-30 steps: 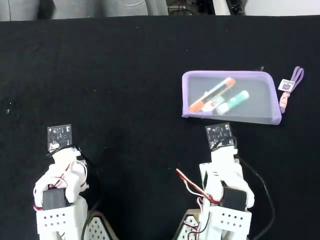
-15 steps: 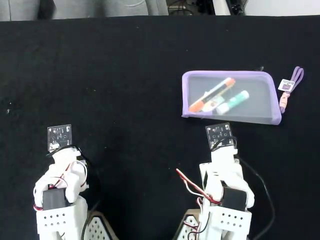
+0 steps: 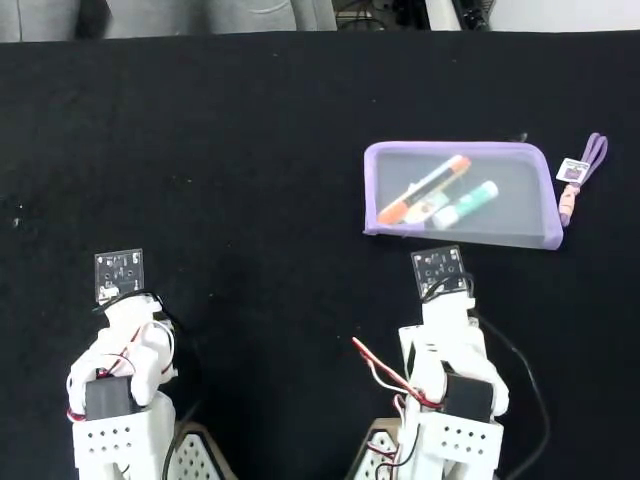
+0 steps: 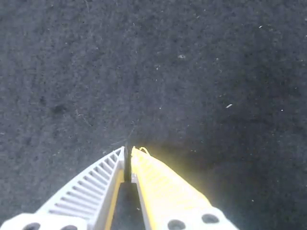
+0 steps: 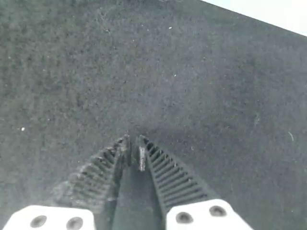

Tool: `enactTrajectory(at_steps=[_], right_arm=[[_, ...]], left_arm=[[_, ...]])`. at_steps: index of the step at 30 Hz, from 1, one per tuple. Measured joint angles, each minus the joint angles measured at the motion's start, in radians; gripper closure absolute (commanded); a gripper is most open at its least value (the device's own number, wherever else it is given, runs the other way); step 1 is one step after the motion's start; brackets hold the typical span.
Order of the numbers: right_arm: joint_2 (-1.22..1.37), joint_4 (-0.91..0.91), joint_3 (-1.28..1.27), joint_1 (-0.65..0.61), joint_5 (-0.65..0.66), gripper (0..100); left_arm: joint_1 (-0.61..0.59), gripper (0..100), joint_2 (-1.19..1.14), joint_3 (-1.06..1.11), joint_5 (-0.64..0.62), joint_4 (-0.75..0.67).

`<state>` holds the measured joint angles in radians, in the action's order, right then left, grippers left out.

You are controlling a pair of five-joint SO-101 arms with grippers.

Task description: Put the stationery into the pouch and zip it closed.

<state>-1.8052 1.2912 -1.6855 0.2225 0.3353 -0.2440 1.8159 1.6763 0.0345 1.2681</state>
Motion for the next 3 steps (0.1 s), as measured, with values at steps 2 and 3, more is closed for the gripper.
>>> enactTrajectory(at_steps=[2,3], right_arm=[[0.000,0.000,0.000,0.000,0.000,97.9],[0.000,0.000,0.000,0.000,0.000,97.9]], left_arm=[[0.000,97,0.000,0.000,0.000,0.000],[0.000,97,0.000,0.000,0.000,0.000]])
